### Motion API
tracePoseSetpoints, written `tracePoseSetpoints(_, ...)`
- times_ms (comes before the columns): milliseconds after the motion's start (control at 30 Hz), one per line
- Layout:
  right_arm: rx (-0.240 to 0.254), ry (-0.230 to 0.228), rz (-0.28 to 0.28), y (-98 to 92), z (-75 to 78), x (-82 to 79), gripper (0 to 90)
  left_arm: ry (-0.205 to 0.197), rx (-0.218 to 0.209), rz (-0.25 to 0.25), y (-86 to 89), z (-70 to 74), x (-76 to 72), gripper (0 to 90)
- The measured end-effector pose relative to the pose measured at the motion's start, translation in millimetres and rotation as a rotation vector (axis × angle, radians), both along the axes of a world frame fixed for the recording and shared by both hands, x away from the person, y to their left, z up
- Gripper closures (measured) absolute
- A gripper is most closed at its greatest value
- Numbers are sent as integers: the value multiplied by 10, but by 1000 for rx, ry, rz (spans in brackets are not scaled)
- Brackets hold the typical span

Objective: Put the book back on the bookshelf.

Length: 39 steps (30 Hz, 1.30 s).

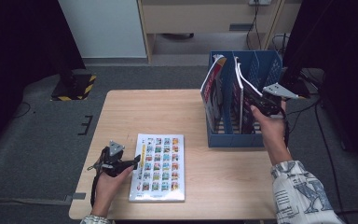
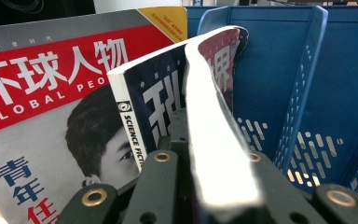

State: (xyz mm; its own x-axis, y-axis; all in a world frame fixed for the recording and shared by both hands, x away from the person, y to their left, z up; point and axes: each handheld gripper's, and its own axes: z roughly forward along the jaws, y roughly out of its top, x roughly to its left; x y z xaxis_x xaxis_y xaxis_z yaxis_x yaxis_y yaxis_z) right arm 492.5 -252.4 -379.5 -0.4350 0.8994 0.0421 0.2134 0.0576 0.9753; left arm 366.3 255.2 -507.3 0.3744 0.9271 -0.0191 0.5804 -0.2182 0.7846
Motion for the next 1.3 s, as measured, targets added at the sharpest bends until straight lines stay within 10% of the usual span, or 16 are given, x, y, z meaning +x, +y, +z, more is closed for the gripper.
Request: tracePoseSetpoints(1300,-27,-57,-206,11,27,376,841,-4,-7,-4,-7,-2,4,151)
